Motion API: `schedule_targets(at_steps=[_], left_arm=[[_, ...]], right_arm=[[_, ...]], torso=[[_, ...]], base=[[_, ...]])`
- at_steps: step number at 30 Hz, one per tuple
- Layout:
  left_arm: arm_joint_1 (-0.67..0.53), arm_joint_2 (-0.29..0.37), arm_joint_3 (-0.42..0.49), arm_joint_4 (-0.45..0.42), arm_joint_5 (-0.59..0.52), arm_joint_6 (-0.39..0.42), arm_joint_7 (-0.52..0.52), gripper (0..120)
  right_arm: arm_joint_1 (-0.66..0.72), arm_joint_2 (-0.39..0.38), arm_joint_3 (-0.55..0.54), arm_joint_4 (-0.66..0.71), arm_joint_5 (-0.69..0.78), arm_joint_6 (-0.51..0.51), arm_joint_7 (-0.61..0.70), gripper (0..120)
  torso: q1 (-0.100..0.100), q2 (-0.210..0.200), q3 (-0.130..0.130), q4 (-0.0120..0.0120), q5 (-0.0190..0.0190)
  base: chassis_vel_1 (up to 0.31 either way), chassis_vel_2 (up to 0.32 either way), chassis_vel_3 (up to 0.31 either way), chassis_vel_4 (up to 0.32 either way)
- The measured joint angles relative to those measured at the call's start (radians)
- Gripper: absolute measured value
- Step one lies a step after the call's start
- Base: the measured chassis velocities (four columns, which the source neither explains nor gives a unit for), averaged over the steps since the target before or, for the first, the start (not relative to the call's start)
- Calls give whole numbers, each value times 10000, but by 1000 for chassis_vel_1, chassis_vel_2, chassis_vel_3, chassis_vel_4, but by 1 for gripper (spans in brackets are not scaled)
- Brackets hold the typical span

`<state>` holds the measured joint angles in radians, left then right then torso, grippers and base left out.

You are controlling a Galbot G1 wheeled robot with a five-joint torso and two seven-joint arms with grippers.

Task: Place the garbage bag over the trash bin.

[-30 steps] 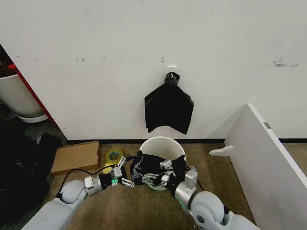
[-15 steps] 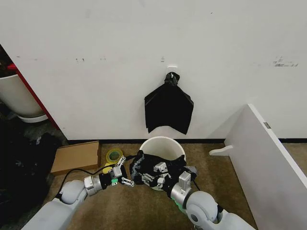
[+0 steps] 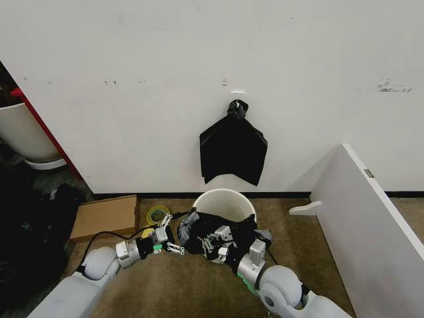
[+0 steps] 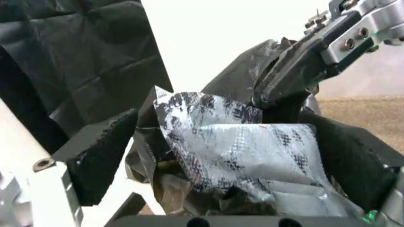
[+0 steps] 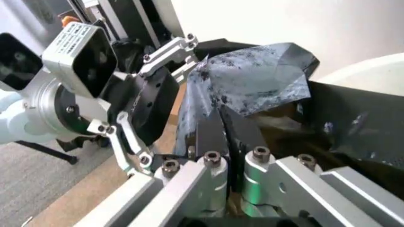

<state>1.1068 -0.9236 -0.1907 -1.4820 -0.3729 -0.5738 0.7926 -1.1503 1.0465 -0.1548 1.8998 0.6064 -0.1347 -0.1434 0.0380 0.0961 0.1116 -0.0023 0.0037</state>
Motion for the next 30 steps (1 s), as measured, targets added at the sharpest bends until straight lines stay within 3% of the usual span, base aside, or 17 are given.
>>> schedule_targets(at_steps=[9,11,13,17,19,21,30], left_arm=[[42,-5,27,-42,-1,-29,1,100],[45,4,28,-63,-3,-50,6,100],[45,5,27,-70,-6,-55,7,100],[41,2,23,-87,-34,-86,9,100],[40,-1,23,-89,-37,-93,9,100],[42,-19,21,-111,-40,-107,9,100],[172,-41,-93,-233,-71,-164,137,100]], right_arm=[[-42,58,-14,-69,-299,195,263,4],[-95,91,-67,-13,-46,129,611,15],[-111,94,-75,27,54,87,662,18],[-202,62,-79,282,573,-296,827,35],[-223,49,-78,324,646,-357,837,36],[-284,21,-74,393,742,-483,809,48],[-168,177,-85,303,766,-135,667,80]], torso=[[0,0,0,0,0],[0,0,0,0,0],[0,0,0,0,0],[0,0,0,0,0],[0,0,0,0,0],[0,0,0,0,-1],[0,0,0,-1,0]], base=[[0,0,0,0],[0,0,0,0],[0,0,0,0],[0,0,0,0],[0,0,0,0],[0,0,0,0],[0,0,0,0]])
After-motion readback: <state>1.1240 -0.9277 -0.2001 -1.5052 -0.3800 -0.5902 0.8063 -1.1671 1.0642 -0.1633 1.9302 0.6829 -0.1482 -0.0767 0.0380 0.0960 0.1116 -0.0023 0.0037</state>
